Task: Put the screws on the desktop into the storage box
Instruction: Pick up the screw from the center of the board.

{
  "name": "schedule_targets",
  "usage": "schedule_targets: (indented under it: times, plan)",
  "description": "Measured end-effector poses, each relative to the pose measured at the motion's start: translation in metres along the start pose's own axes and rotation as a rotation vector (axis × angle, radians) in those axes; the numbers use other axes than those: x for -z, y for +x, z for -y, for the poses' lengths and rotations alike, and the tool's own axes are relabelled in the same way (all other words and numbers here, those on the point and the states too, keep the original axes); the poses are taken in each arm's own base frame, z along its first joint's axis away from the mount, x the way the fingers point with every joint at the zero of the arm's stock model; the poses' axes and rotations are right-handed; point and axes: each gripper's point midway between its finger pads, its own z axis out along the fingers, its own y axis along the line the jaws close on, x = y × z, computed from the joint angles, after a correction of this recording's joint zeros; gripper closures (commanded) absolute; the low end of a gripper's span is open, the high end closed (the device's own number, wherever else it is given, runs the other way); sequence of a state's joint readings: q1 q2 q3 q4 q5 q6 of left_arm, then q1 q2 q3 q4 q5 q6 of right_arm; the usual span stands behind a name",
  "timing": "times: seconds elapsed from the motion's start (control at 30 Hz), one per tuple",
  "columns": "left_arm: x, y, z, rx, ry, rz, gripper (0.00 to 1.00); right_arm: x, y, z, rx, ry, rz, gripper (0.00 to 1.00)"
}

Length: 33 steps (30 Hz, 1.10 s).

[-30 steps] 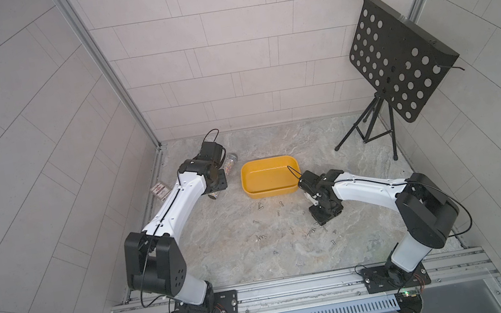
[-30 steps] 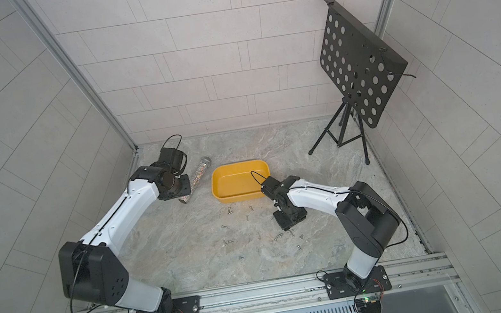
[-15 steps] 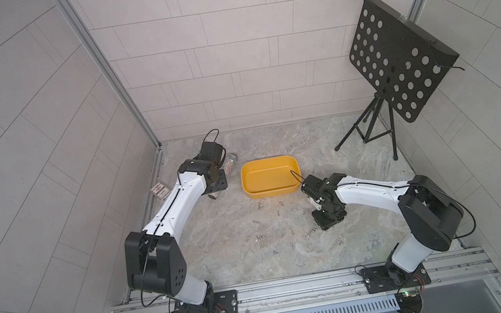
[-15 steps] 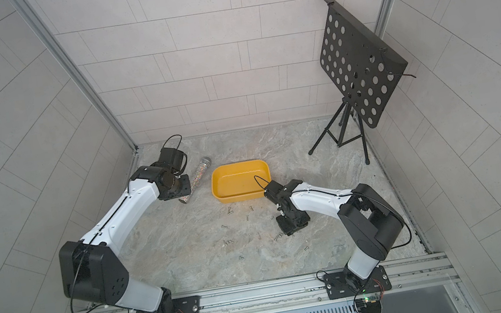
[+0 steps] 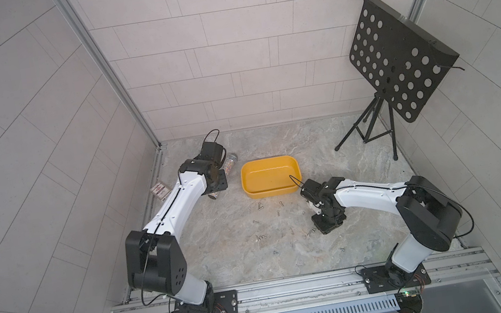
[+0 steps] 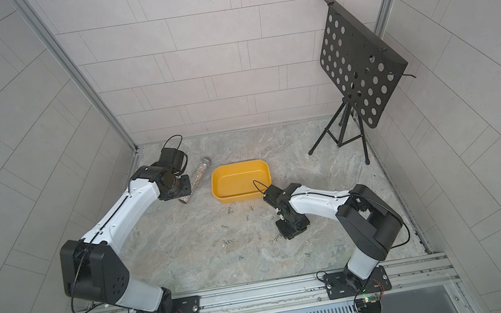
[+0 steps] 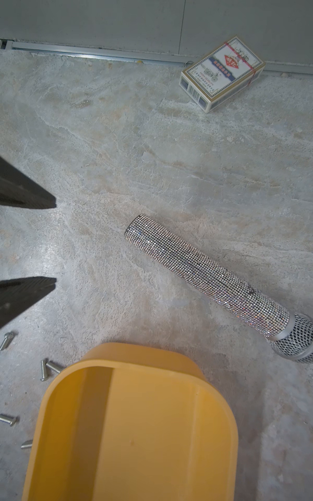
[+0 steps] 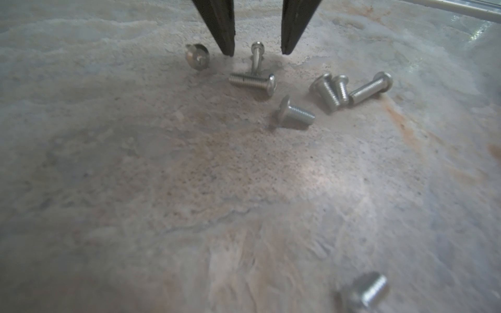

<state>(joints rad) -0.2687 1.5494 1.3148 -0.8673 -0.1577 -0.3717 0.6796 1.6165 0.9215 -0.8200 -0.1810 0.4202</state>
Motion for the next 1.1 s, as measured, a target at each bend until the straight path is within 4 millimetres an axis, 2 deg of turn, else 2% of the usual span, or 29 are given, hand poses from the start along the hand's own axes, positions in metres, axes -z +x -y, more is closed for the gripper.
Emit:
schedule_targets:
  times: [0.37,0.47,0.73,0.97,1.1]
  plan:
    - [0.0000,0.0001,-0.0001,-0.004,0.000,0.000,0.53,-0.0054,-0.0019,-0.0015,0.000,0.006,-0.001,0.72]
    - [0.0000,0.0001,-0.0001,-0.004,0.000,0.000,0.53,-0.0058,-0.0022,-0.0003,0.000,0.013,-0.001,0.77]
    - [0.0000,0.0001,-0.0002,-0.004,-0.001,0.000,0.53,-0.0065,-0.0022,0.0037,-0.012,0.035,0.000,0.84]
    - [0.0000,0.0001,-0.0002,-0.004,-0.001,0.000,0.53,-0.0062,-0.0024,0.0048,-0.018,0.041,0.002,0.97]
    - [0.0000,0.0001,-0.0002,-0.005,-0.001,0.000,0.53,-0.0046,-0.0015,0.0050,-0.018,0.041,0.003,1.00]
